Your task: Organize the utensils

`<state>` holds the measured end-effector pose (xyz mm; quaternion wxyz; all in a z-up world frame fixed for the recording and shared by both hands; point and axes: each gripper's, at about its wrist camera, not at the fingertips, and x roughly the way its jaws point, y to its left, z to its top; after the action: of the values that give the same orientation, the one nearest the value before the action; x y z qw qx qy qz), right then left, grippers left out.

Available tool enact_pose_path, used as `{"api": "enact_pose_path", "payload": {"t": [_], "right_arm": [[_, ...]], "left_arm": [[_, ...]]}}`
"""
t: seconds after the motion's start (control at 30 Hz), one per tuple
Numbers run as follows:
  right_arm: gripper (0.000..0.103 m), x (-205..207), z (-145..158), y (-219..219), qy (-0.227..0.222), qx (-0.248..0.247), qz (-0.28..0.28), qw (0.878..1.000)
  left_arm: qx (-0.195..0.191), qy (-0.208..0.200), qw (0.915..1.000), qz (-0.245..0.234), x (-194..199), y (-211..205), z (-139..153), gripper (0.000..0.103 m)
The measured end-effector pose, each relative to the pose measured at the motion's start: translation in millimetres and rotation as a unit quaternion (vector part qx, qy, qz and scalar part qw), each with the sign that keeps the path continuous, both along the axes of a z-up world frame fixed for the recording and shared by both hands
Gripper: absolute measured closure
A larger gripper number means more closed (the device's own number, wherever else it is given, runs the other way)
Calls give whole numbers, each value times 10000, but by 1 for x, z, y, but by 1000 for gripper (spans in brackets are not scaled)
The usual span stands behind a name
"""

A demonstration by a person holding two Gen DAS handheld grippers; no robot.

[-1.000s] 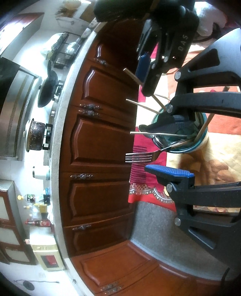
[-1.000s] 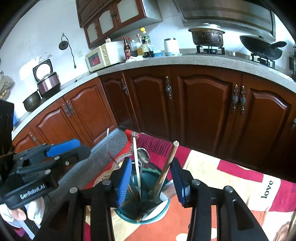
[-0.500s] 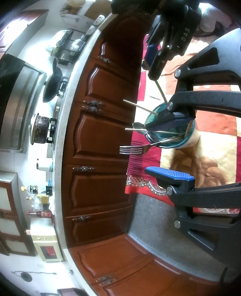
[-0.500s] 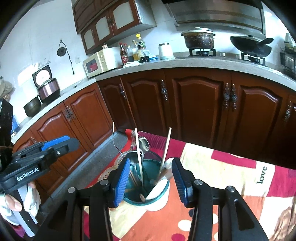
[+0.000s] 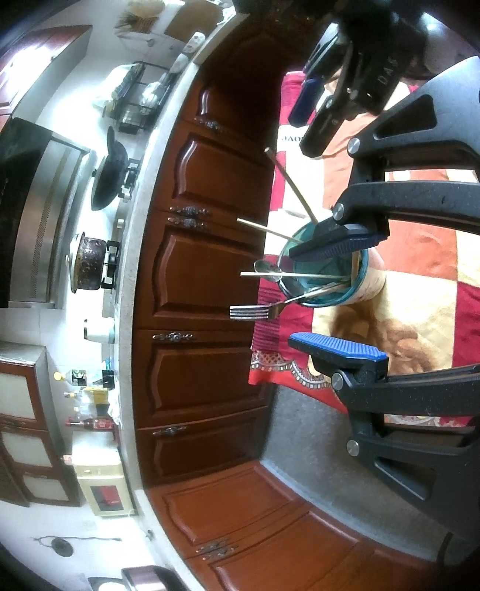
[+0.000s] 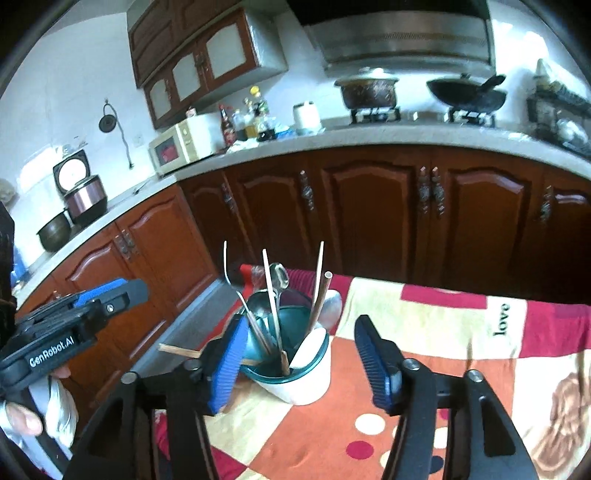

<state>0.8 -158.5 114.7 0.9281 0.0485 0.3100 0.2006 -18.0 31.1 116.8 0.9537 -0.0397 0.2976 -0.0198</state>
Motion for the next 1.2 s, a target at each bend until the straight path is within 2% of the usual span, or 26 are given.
{"api": "enact_pose_path", "payload": {"t": [0.13,0.27,0.33,0.5,1.2], "right_arm": [[36,-15,11,8,-204,-125,-200,9995],[34,-28,19,10,-360,-132,-359,9986],[28,-31,21,10,-372,-185,-484,9980],[27,-36,22,11,-394,-231,-515,9976],[27,-43,25,2,-419,-374,-675,9961]], "left_arm": [[48,-100,9999,27,-12,-9,3,64],[94,-144,9998,32,-20,-17,4,64],[116,-172,9998,42,-22,-19,5,64],[243,-259,9993,101,-30,-27,5,64],[193,-285,9991,234,-37,-23,6,64]]}}
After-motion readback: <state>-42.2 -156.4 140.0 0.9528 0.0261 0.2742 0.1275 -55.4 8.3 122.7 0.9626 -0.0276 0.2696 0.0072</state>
